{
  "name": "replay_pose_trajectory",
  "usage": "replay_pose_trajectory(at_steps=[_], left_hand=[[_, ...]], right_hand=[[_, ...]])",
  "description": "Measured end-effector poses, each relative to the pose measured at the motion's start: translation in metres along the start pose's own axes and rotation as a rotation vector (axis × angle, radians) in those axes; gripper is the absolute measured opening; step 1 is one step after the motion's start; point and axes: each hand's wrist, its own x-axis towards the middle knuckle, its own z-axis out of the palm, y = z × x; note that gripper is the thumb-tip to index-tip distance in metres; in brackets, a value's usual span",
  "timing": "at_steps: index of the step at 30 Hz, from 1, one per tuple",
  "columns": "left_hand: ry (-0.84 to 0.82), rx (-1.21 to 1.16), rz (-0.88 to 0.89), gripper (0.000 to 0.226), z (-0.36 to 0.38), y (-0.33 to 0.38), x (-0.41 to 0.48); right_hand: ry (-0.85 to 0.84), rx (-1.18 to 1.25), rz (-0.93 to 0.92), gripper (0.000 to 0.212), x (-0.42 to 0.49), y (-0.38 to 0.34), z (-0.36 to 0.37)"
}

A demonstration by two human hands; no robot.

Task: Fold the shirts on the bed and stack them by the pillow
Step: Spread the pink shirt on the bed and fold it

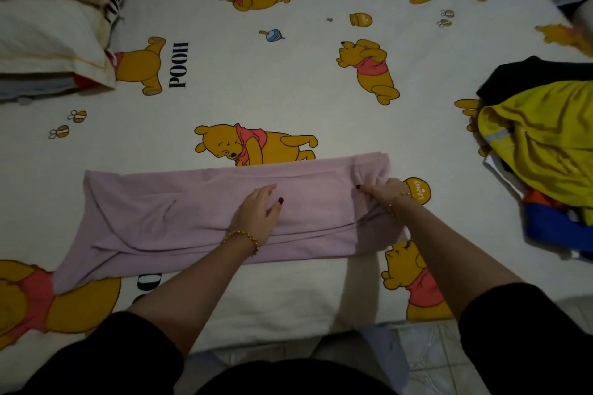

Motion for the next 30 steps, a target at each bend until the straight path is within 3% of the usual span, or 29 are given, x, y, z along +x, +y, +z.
replay_pose_trajectory(at_steps=[3, 5, 8, 10, 12, 14, 17, 20, 25, 30], left_hand=[[0.047, -0.061, -0.084, 0.023, -0.006, 0.004, -0.001], [0.071, -0.228, -0.211, 0.022, -0.006, 0.008, 0.000], [0.051, -0.726, -0.488, 0.042, -0.013, 0.016, 0.001], [-0.021, -0.909, -0.655, 0.055, -0.018, 0.015, 0.001], [-0.068, -0.879, -0.704, 0.055, -0.019, 0.009, 0.000], [-0.073, -0.745, -0.655, 0.052, -0.014, 0.003, -0.001], [-0.101, -0.627, -0.589, 0.076, -0.003, -0.005, 0.003], [-0.069, -0.547, -0.528, 0.063, -0.002, -0.010, 0.007], [0.014, -0.421, -0.491, 0.040, -0.028, -0.026, 0.006], [0.003, -0.431, -0.488, 0.045, -0.043, -0.051, -0.005]], right_hand=[[-0.017, -0.160, -0.198, 0.049, -0.017, -0.024, 0.018], [-0.050, -0.132, -0.317, 0.046, -0.034, -0.039, 0.036], [-0.188, -0.139, -0.445, 0.040, -0.056, -0.054, 0.075], [-0.320, -0.120, -0.447, 0.027, -0.065, -0.058, 0.098], [-0.327, -0.051, -0.439, 0.018, -0.067, -0.056, 0.107], [-0.205, 0.035, -0.437, 0.020, -0.064, -0.052, 0.106], [0.021, 0.153, -0.373, 0.023, -0.054, -0.044, 0.098], [0.109, 0.193, -0.260, 0.015, -0.036, -0.034, 0.094], [-0.187, 0.191, -0.011, 0.066, -0.031, -0.032, 0.101], [-0.302, 0.214, -0.005, 0.061, -0.039, -0.040, 0.117]])
